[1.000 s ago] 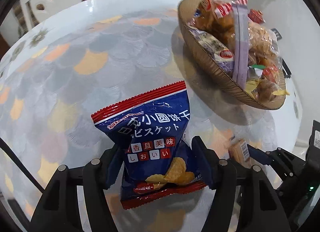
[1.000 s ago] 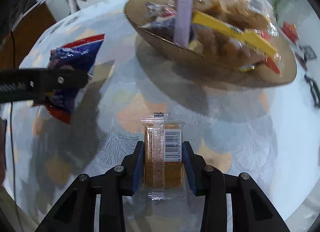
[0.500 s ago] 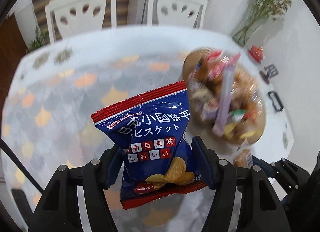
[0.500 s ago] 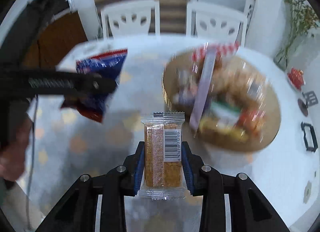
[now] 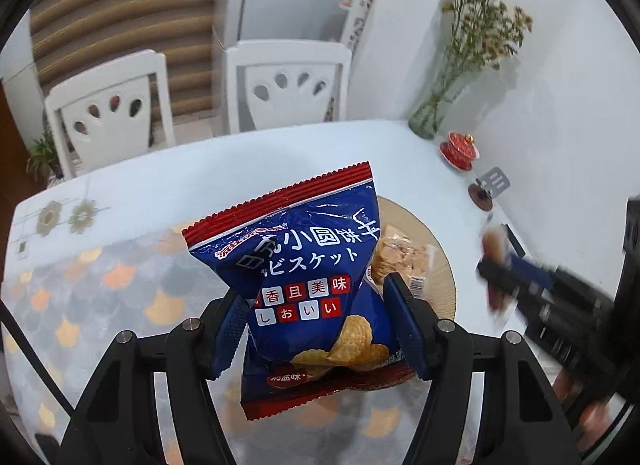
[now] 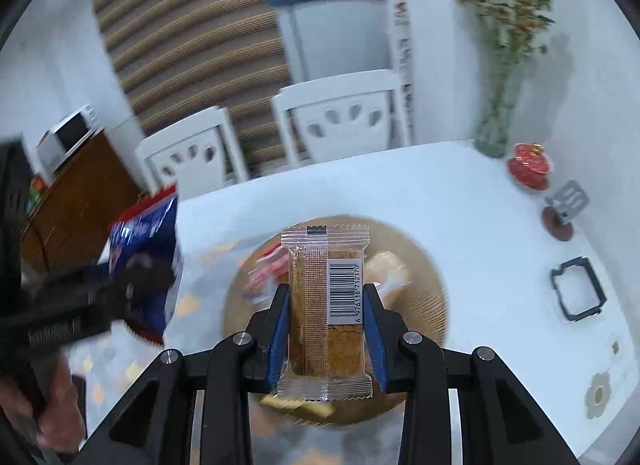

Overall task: Organize snacks
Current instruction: 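Lift and carry the biscuit bag and cake over the amber bowl with both tools, then open both tools to drop the biscuit bag and cake into the bowl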

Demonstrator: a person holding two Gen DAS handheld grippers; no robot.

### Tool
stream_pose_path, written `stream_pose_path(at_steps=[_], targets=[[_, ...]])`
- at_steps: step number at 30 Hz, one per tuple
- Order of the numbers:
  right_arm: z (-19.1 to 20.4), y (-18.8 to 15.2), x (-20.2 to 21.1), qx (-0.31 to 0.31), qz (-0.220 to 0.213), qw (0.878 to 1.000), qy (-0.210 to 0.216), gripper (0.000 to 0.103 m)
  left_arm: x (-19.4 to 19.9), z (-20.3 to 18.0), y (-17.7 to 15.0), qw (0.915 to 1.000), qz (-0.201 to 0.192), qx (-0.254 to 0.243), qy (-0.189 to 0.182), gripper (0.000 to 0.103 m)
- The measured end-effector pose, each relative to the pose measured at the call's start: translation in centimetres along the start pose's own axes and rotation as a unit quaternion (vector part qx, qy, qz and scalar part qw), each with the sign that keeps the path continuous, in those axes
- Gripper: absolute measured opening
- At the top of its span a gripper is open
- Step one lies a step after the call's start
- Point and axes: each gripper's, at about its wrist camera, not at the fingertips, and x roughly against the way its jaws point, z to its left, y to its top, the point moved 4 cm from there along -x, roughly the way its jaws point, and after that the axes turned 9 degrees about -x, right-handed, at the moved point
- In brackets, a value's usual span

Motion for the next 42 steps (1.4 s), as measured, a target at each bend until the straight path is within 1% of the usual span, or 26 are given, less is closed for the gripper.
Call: stream_pose_path(at_steps=[4,6,8,10,13,15,17,18,19,20,21,24,27,29,32,34,38,42], targets=[[-3.4,1.7,-0.6,-0.027,0.001,0.999,-0.016,0.033,-2.5,-1.5,0.2,0.9994,0.023,-0.004,-0.026,0.064],[-4.5,2.1,-0.9,-0.033,0.003,0.999,-0.022,0.033,-3.4,-2.2,0.2,0.9990,0.030,-0.010,-0.033,0.064],[-5.3,2.8,-1.9,-0.033,0.008,0.999,-0.026,0.033,-4.2,-2.9,0.2,0.9990,0.027,-0.014,-0.032,0.064],[-5.5,3.1,-2.6,-0.030,0.012,0.999,-0.026,0.033,-4.8,-3.5,0.5,0.9989,0.027,-0.020,-0.032,0.064],[-5.1,3.6,-4.6,-0.018,0.029,0.999,-0.022,0.033,-5.8,-4.3,0.7,0.9983,0.034,-0.027,-0.037,0.064],[-4.7,3.9,-6.0,0.001,0.044,0.999,-0.024,0.033,-6.3,-4.4,0.6,0.9979,0.040,-0.027,-0.042,0.064],[-4.3,4.3,-7.1,0.020,0.050,0.998,-0.023,0.033,-6.8,-4.4,0.4,0.9977,0.040,-0.021,-0.050,0.065],[-4.1,4.5,-7.7,0.030,0.051,0.998,-0.022,0.040,-7.1,-4.3,0.2,0.9974,0.038,-0.016,-0.059,0.067],[-4.1,4.7,-8.3,0.034,0.055,0.998,-0.022,0.049,-7.4,-4.3,0.0,0.9964,0.041,-0.009,-0.073,0.072],[-4.1,4.7,-8.8,0.037,0.061,0.997,-0.023,0.064,-7.8,-4.1,-0.2,0.9952,0.049,-0.002,-0.085,0.074],[-4.3,4.8,-9.3,0.036,0.065,0.997,-0.024,0.066,-8.2,-3.9,-0.6,0.9942,0.057,0.007,-0.091,0.077],[-5.1,4.8,-9.6,0.021,0.072,0.997,-0.011,0.066,-8.5,-2.7,-1.9,0.9926,0.071,0.030,-0.094,0.077],[-6.0,4.4,-9.3,0.010,0.076,0.997,-0.014,0.066,-7.6,-1.6,-2.9,0.9923,0.063,0.042,-0.097,0.077],[-6.4,3.8,-9.1,0.001,0.086,0.996,-0.015,0.066,-7.0,-1.1,-3.4,0.9925,0.061,0.044,-0.096,0.077],[-6.5,2.8,-8.9,-0.011,0.097,0.995,-0.012,0.066,-6.3,-0.7,-4.1,0.9958,0.052,0.036,-0.067,0.077],[-6.2,2.2,-8.7,-0.014,0.103,0.995,-0.010,0.066,-6.1,-0.5,-4.2,0.9962,0.052,0.032,-0.062,0.077],[-4.7,1.3,-7.7,-0.002,0.101,0.995,-0.006,0.066,-4.9,0.1,-4.6,0.9965,0.043,0.043,-0.057,0.077],[-2.5,1.0,-6.3,0.023,0.087,0.996,-0.005,0.066,-3.0,1.5,-4.8,0.9982,0.028,0.045,-0.027,0.077]])
